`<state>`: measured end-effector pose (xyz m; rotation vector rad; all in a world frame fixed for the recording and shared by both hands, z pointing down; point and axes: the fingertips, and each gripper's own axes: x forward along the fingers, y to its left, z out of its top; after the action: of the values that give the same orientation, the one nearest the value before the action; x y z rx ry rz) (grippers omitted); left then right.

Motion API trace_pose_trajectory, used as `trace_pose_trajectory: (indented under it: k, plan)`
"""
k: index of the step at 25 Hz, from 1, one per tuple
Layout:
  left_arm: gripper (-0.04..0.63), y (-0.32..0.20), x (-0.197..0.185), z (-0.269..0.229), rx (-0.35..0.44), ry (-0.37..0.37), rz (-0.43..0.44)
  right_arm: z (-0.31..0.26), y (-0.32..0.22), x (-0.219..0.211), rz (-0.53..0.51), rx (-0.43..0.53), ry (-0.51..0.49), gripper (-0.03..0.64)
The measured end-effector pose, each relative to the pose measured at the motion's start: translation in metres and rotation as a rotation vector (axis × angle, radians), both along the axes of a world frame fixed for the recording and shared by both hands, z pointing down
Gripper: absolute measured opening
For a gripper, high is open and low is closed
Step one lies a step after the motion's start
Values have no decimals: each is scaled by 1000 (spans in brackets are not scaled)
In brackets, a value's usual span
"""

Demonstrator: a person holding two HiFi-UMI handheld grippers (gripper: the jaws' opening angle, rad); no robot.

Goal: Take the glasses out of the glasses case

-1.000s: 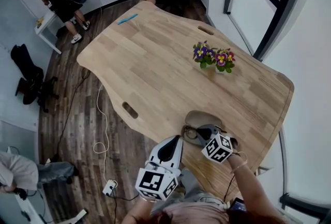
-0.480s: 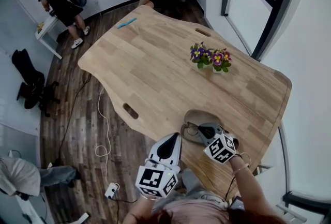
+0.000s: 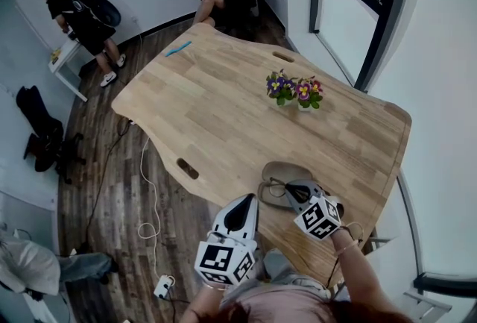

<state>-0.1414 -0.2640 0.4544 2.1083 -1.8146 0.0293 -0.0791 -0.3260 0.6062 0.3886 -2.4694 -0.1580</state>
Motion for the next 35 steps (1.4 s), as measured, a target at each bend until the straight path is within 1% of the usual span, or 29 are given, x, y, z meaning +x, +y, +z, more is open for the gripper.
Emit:
trace_pose_trajectory:
  k: [6,15,26,35]
  plan:
    - [2,5,3,-6,22,-8,12,-19,4,6,48,17,-48,14]
    - [0,18,5,-14,44,-25,21,-51,14,16,148,11,-148,14]
    - [0,37,5,-23,84,-7,27,-90,31,31,280,3,-298,14]
    - [0,52,1,-33,113,-13,29,-113,51,40,350,5,-371,14]
